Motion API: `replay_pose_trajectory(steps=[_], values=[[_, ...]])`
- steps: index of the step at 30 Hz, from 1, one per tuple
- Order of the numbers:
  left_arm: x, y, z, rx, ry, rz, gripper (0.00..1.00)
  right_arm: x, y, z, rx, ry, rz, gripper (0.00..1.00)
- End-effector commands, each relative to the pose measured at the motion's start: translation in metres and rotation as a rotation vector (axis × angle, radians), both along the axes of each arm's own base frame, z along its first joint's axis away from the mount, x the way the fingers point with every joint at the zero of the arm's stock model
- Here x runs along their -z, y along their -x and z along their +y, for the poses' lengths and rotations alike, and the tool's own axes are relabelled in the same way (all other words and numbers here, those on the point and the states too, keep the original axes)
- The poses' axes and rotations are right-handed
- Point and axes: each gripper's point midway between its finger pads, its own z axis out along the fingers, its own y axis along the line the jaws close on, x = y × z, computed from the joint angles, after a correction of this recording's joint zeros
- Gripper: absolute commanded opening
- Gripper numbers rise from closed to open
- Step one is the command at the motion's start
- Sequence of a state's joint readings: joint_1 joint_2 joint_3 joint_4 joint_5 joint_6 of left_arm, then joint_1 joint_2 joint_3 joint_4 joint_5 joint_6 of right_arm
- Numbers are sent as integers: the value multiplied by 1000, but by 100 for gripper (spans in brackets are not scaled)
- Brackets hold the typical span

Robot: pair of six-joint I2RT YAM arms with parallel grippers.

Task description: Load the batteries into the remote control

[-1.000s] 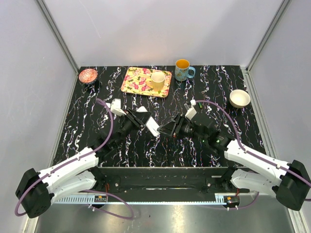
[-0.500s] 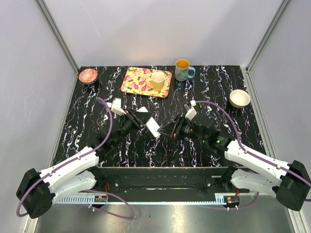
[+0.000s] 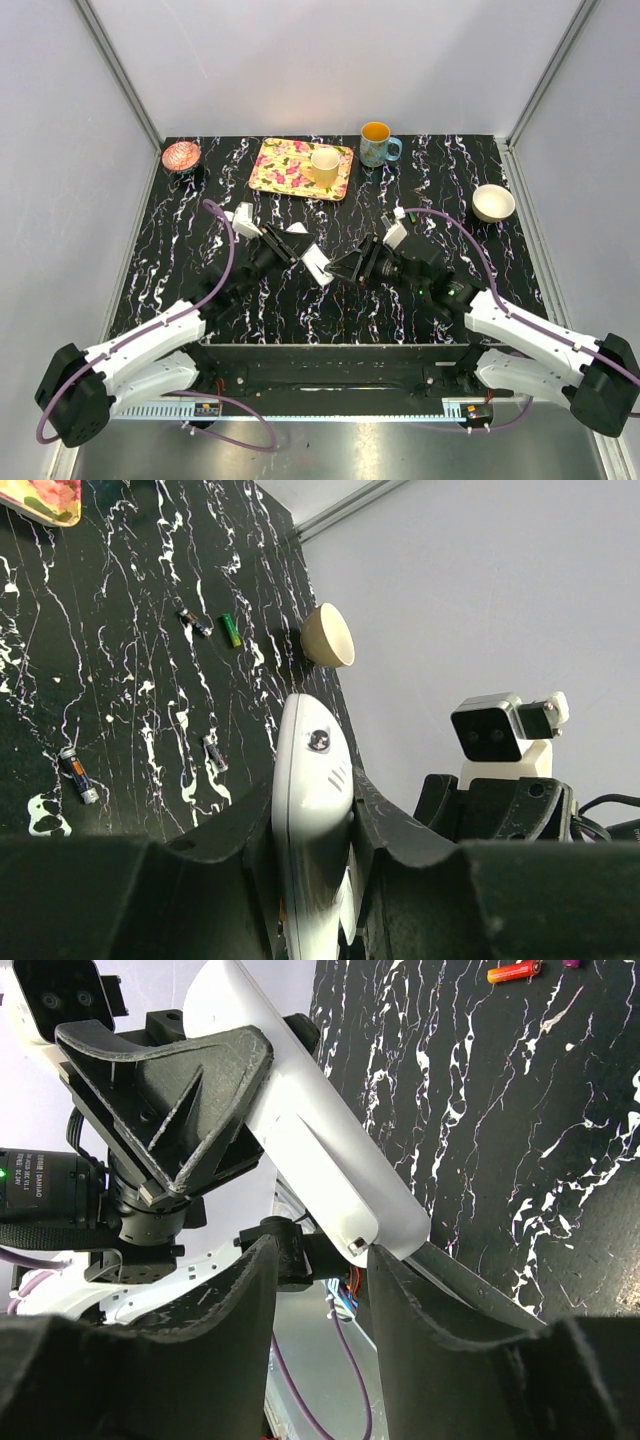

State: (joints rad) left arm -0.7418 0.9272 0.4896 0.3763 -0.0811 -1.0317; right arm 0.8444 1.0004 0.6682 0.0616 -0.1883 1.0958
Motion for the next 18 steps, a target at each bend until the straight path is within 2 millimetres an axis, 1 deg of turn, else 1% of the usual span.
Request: replay_pose_trajectory(steps=[1,5,13,18], values=[[-31,1,-8,35,72,-42,0,-22,-5,0,24,-24,-57,51],[-28,0,-8,30,72,-34,0,-22,-5,0,21,-19,-51,53],[-32,-1,-7,23,93,-41,0,-18,-4,2,10,-6,-45,54],[-32,-3,-7,18,93,-41,0,-22,-4,3,3,-12,-47,55]])
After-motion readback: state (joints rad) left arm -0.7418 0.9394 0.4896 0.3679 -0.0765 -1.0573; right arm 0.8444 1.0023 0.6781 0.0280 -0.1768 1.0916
